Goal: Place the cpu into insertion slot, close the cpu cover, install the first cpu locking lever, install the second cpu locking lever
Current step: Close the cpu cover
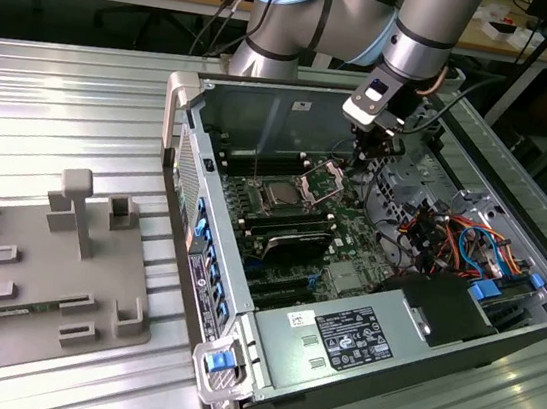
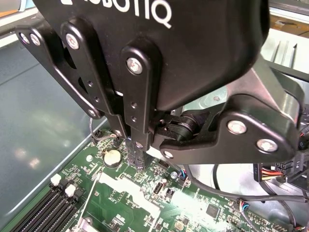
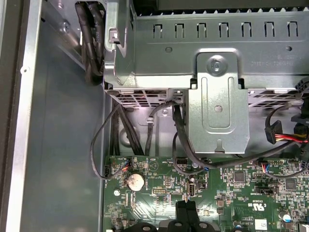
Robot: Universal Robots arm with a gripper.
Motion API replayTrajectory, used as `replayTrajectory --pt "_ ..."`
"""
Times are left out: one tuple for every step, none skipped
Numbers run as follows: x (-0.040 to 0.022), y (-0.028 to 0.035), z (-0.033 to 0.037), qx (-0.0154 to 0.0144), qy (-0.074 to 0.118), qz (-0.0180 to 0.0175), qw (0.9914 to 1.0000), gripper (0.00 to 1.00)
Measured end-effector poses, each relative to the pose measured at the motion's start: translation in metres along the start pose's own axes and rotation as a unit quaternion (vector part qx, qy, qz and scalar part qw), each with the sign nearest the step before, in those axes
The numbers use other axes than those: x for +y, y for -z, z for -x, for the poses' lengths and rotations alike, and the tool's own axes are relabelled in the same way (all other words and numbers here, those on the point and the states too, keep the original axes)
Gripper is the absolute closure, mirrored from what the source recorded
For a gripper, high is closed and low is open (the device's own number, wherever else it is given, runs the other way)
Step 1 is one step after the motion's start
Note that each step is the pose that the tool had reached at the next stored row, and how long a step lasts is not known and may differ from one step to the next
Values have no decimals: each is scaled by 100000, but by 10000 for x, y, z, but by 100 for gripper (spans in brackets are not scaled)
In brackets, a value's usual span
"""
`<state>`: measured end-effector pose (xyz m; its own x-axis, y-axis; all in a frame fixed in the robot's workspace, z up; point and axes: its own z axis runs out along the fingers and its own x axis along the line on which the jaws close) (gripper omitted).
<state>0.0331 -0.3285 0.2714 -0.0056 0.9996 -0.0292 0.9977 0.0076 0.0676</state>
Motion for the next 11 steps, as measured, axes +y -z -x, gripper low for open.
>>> replayTrajectory --pt "14 -1 0 -2 0 2 100000 89" --pt "14 -1 0 1 -1 0 100000 89" --pt "15 -1 0 -1 0 0 100000 89" --pt "15 -1 0 -1 -1 -1 100000 89" --pt "15 -1 0 -1 0 -2 100000 89" --pt "16 -1 0 -1 1 -1 100000 89" --pt "16 -1 0 -2 0 -1 100000 89" --pt "17 -1 0 -3 -2 0 100000 89" --pt "17 -1 0 -1 0 2 100000 89" --pt "18 -1 0 -2 0 -2 100000 89" --pt "18 -2 0 -5 3 -4 100000 89"
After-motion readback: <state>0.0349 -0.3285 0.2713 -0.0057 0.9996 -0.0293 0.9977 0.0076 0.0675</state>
